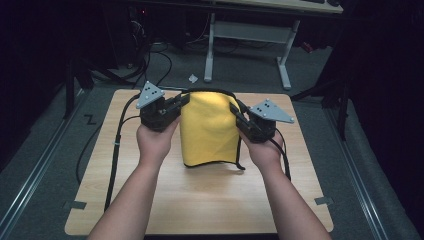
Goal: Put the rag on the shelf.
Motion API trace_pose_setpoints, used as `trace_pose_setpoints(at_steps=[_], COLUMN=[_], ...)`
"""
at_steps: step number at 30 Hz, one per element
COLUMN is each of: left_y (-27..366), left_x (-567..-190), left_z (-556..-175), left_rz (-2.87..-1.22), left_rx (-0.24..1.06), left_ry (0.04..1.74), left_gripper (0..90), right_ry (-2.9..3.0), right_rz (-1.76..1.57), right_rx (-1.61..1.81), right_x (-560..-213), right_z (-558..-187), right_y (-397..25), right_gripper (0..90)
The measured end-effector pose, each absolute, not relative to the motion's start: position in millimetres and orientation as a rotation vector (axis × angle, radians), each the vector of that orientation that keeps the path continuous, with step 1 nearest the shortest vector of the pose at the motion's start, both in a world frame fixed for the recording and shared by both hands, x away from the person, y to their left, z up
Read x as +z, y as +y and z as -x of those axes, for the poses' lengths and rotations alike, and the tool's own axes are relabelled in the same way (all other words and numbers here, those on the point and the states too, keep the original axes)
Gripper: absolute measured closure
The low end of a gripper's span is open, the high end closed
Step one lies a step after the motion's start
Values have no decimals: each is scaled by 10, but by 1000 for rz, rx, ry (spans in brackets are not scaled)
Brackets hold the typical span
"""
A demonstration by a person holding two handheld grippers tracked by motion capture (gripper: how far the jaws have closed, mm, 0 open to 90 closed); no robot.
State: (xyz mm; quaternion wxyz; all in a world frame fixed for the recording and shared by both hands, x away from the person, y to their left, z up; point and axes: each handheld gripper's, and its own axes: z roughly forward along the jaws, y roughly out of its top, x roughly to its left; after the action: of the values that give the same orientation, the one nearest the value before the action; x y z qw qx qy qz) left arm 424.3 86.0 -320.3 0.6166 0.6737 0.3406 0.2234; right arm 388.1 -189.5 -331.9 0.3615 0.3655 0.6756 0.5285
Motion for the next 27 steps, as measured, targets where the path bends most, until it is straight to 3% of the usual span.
trace_pose_setpoints(at_steps=[10, 27], left_y=[839, 740], left_x=[-3196, -3326], left_z=[-4409, -5106], left_rz=[-1563, -1612], left_rx=[521, 534], left_ry=[769, 830], left_gripper=[847, 844], right_ry=[1737, 1801], right_rz=[-943, -978], right_rx=[1361, 1291], right_x=[-3288, -3364], right_z=[-3973, -4732], right_y=[-1915, -1976], right_gripper=[776, 774])
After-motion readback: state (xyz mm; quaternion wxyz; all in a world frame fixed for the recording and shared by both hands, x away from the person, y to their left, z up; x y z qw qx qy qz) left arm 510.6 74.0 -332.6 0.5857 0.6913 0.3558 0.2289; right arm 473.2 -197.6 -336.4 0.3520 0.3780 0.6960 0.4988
